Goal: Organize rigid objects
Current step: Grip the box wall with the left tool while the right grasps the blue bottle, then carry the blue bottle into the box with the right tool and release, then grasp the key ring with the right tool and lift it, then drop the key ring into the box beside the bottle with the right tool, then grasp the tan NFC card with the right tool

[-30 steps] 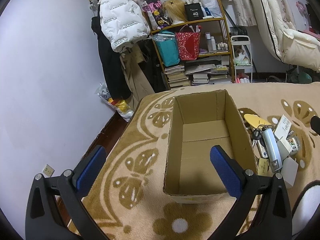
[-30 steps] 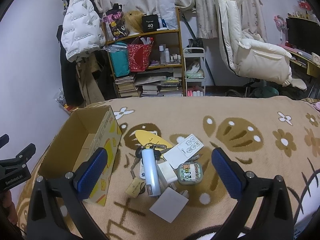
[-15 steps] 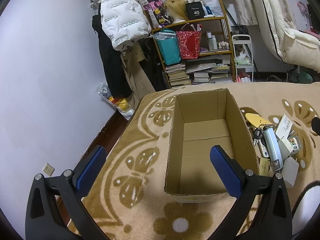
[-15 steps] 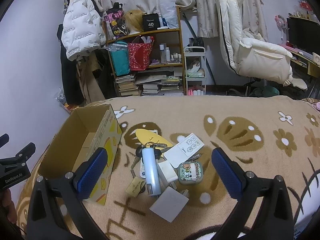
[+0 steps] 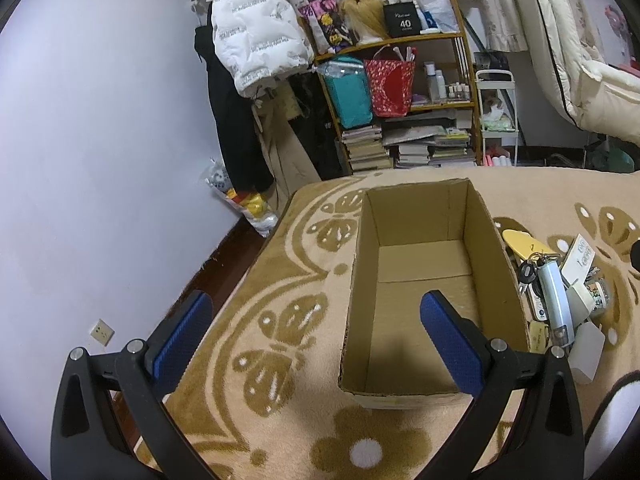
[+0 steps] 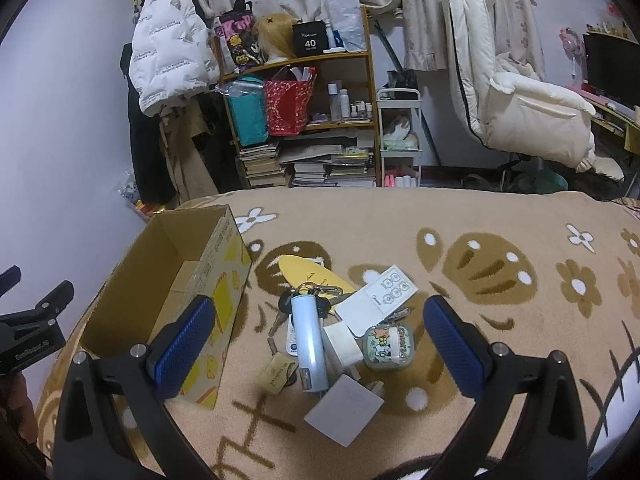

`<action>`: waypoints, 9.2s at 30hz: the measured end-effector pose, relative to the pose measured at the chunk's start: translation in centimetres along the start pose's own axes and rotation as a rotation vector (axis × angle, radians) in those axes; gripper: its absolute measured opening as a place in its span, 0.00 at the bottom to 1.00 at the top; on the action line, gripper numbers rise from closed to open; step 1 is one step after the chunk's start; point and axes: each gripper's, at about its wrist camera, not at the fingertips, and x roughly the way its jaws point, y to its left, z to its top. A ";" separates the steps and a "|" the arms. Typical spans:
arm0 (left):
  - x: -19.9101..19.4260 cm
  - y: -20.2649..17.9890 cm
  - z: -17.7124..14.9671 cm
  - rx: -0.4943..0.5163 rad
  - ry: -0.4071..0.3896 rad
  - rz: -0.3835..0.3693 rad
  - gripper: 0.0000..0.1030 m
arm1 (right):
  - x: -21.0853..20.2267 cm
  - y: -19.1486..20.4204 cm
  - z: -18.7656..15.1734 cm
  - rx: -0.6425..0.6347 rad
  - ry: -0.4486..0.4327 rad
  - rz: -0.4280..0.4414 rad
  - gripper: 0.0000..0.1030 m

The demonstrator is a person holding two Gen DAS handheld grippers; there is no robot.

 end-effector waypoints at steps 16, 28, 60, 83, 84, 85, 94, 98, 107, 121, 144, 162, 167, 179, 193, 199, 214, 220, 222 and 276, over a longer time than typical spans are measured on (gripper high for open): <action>4.2 -0.4 2.1 0.028 0.099 -0.038 1.00 | 4.1 1.4 -0.1 -0.074 0.099 0.020 1.00; 10.0 0.9 0.6 -0.021 0.300 -0.010 1.00 | 9.4 1.5 -1.2 -0.057 0.180 0.072 0.96; 14.0 -0.5 -2.0 -0.046 0.451 -0.121 0.42 | 14.1 0.5 -2.7 -0.005 0.318 0.117 0.39; 13.8 -1.0 -2.6 -0.042 0.456 -0.147 0.16 | 8.8 0.9 0.9 0.040 0.030 0.051 0.27; 13.8 -1.1 -2.6 -0.040 0.455 -0.144 0.16 | 8.1 0.9 1.2 0.044 0.004 0.063 0.27; 13.8 -1.1 -2.6 -0.037 0.454 -0.141 0.16 | 7.5 1.1 1.7 0.048 -0.023 0.074 0.27; 13.7 -1.2 -2.6 -0.026 0.453 -0.129 0.17 | 4.5 3.3 4.7 0.070 -0.131 0.199 0.27; 13.7 -1.3 -2.6 -0.021 0.453 -0.123 0.17 | 3.5 4.3 5.5 0.087 -0.160 0.288 0.27; 13.7 -1.4 -2.6 -0.015 0.459 -0.116 0.17 | 1.1 7.1 6.6 0.076 -0.202 0.403 0.27; 13.6 -1.7 -2.7 -0.015 0.472 -0.121 0.17 | 4.8 11.2 3.1 -0.044 -0.033 0.425 0.27; 13.9 -1.2 -2.8 -0.047 0.485 -0.135 0.17 | 7.1 8.0 3.8 0.017 0.041 0.245 0.35; 13.8 -0.6 -2.4 -0.097 0.470 -0.154 0.18 | 12.6 1.8 1.9 -0.006 0.202 0.133 0.82; 13.8 -0.5 -2.4 -0.099 0.471 -0.155 0.18 | 15.0 1.3 0.5 -0.012 0.236 0.136 0.82; 13.9 -0.4 -2.4 -0.098 0.474 -0.155 0.18 | 18.1 0.0 -1.0 0.013 0.303 0.111 0.64; 14.4 -0.4 -2.8 -0.102 0.489 -0.157 0.18 | 18.8 0.4 -1.0 0.038 0.302 0.127 0.19; 14.3 -0.7 -2.8 -0.085 0.486 -0.145 0.18 | 17.4 0.7 -0.5 0.052 0.272 0.136 0.16; 14.2 -0.6 -2.8 -0.080 0.481 -0.148 0.18 | 10.3 2.6 4.2 0.082 0.044 0.200 0.14; 14.1 -0.8 -2.7 -0.073 0.479 -0.141 0.18 | 7.0 4.5 6.1 0.073 -0.041 0.252 0.14; 14.1 -0.8 -2.7 -0.071 0.478 -0.141 0.18 | 5.7 5.5 6.4 0.043 -0.075 0.267 0.14; 14.3 -0.6 -2.7 -0.056 0.500 -0.151 0.19 | 12.3 0.8 -1.9 0.148 0.337 0.102 0.85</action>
